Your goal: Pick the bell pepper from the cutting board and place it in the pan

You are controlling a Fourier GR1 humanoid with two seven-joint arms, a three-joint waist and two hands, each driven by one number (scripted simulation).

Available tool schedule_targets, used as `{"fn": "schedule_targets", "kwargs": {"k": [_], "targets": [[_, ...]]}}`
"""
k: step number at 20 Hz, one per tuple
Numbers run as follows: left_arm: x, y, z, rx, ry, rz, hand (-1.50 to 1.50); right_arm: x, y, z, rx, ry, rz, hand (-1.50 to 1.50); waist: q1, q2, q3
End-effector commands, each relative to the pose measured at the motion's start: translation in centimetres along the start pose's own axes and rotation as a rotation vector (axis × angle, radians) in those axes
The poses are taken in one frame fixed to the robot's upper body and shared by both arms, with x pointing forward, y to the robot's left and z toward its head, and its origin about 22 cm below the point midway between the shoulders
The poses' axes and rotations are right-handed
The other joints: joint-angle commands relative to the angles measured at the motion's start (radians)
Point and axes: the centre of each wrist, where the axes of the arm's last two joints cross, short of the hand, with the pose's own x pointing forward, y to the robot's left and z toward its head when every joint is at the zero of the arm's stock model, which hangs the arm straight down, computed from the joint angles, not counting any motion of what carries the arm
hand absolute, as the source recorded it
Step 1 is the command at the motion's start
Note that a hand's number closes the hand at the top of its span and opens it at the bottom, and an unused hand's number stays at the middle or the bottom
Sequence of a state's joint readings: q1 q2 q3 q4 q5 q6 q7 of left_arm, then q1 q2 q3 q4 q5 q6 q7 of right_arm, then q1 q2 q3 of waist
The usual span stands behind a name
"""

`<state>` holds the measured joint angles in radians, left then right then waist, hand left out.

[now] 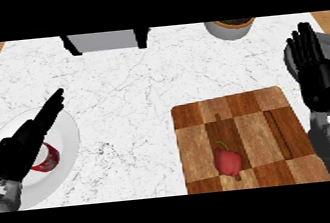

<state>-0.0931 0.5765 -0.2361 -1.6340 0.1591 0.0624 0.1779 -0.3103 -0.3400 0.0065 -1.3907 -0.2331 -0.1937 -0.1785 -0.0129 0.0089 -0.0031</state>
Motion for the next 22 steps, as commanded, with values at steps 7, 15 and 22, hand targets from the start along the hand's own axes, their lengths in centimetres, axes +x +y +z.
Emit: {"fn": "schedule_targets", "kwargs": {"k": [7,15,22], "targets": [[0.5,0.1,-2.3,0.28,-0.093,0.244,0.0,-3.8,3.3,7.0,0.658,0.242,0.272,1.5,0.004,-0.013,-0.001],[-0.4,0.6,-2.6,0.341,-0.081,0.271,0.0,3.7,-3.3,10.4,0.385,-0.217,0.66,-1.5,-0.061,-0.024,-0.001],[-2.0,-0.1,-3.0,0.326,-0.07,0.265,0.0,12.5,-3.7,10.8,0.575,-0.1,0.966,-1.5,-0.04,-0.017,-0.005]]}}
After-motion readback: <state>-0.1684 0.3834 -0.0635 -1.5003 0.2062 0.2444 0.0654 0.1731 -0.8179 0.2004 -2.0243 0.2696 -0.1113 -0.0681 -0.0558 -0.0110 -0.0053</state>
